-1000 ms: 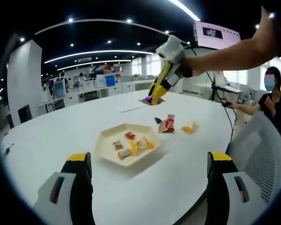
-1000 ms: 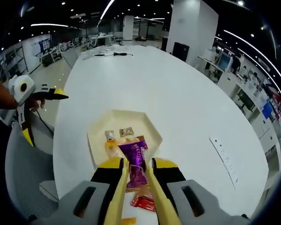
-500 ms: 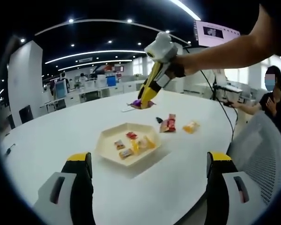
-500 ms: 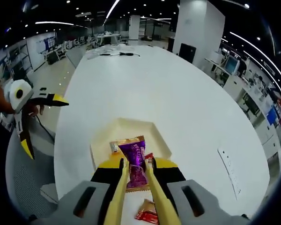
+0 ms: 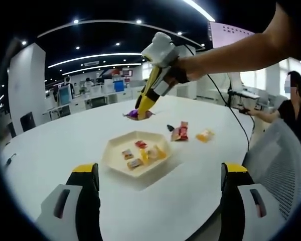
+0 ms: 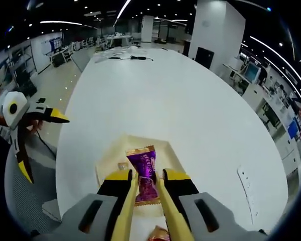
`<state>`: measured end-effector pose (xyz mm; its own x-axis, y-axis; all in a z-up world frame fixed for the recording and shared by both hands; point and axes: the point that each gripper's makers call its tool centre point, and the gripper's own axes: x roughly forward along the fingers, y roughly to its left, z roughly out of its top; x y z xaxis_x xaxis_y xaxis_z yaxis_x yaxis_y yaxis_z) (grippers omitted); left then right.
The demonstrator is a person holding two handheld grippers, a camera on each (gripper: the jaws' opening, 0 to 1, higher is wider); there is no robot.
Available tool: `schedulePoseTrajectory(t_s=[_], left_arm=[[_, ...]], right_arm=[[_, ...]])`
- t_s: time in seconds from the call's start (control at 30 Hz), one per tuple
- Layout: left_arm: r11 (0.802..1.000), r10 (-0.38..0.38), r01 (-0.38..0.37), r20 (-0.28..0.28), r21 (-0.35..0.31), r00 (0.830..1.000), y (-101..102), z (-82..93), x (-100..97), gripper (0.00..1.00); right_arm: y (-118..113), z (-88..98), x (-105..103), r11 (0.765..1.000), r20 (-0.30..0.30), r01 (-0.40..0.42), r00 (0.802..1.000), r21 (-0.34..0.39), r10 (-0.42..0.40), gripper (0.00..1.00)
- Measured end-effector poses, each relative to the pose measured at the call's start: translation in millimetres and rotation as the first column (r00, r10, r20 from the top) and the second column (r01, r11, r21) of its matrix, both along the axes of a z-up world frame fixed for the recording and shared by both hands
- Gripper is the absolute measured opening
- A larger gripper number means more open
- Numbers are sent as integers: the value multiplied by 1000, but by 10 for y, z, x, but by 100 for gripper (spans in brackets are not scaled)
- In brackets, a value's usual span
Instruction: Place the target food into the container with the food tongs after gripping and lifting it, then release it inside without dropping or visibly crushing the food.
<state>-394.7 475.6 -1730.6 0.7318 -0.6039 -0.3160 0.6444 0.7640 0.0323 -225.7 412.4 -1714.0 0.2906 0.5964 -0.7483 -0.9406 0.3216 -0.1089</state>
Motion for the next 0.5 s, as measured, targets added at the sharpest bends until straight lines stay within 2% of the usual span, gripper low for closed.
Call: schedulePoseTrajectory(t_s=[0.5], left_arm=[[1000,8,-8,6,-3,1000,3,19,14,97]], right_arm=[[60,-1,1,1000,3,-4,1000,27,4,26]])
